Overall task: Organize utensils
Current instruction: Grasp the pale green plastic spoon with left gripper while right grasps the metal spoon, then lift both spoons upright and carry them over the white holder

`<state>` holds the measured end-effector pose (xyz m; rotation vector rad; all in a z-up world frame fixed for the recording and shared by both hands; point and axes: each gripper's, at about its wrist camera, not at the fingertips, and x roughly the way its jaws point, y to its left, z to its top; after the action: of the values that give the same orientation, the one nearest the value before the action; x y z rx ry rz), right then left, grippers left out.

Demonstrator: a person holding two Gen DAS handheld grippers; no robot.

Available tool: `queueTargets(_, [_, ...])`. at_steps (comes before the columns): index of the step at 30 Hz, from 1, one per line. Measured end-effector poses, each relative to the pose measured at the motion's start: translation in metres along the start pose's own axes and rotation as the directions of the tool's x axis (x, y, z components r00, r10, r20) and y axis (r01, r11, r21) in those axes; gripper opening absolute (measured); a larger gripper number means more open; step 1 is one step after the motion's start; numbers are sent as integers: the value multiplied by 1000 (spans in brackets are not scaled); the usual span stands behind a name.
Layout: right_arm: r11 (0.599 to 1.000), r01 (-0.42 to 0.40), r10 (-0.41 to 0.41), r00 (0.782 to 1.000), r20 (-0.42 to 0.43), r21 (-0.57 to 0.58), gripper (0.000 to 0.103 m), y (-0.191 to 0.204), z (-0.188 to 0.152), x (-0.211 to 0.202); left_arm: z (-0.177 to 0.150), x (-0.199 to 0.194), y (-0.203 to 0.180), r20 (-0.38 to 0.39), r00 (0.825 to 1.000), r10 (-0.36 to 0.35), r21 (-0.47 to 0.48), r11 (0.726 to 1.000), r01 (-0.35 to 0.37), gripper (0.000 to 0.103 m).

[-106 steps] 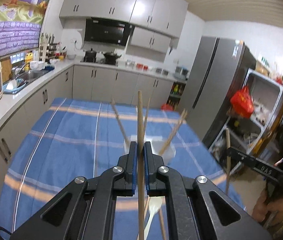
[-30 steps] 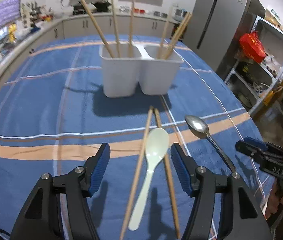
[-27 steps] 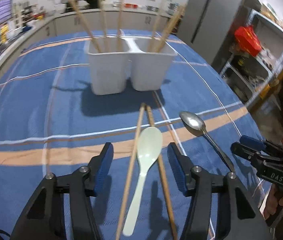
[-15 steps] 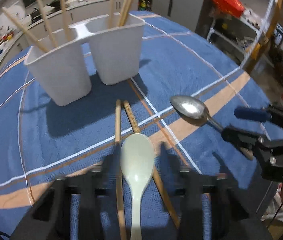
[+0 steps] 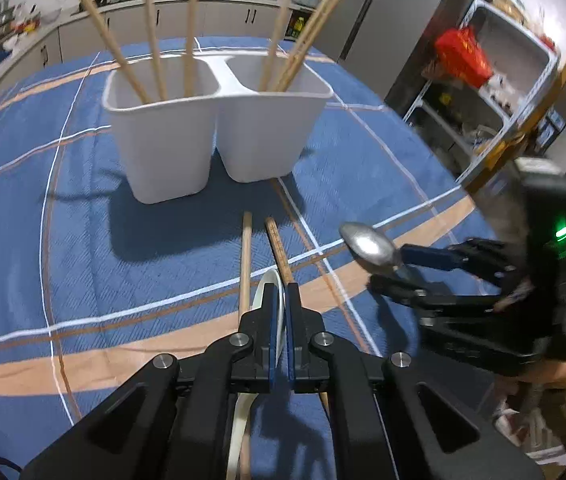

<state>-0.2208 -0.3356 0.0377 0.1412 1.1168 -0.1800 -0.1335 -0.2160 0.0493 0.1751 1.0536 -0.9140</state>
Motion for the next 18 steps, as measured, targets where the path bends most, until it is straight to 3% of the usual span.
queueTargets(2, [1000, 6, -6, 1000, -15, -15, 31, 3, 4, 1, -1, -7, 5, 14, 1000, -15, -30, 999, 15, 3])
queueTargets(3, [1000, 5, -5, 1000, -18, -14, 15, 3, 5, 0, -1, -11, 7, 19, 1000, -18, -40, 999, 19, 3])
queueTargets(4, [1000, -4, 3, 1000, -27, -10, 7, 2, 7, 0, -2, -15, 9, 27, 999, -22, -52, 998, 23, 3])
queueTargets(10, [984, -124, 124, 992, 9, 126, 5, -19, 1, -15, -4, -42, 16, 90, 996, -16, -107, 994, 25, 3])
queueTargets(18, [946, -212, 183, 974, 136, 246, 5, -41, -15, -49, -8, -84, 15, 174, 985, -4, -153, 988, 31, 3])
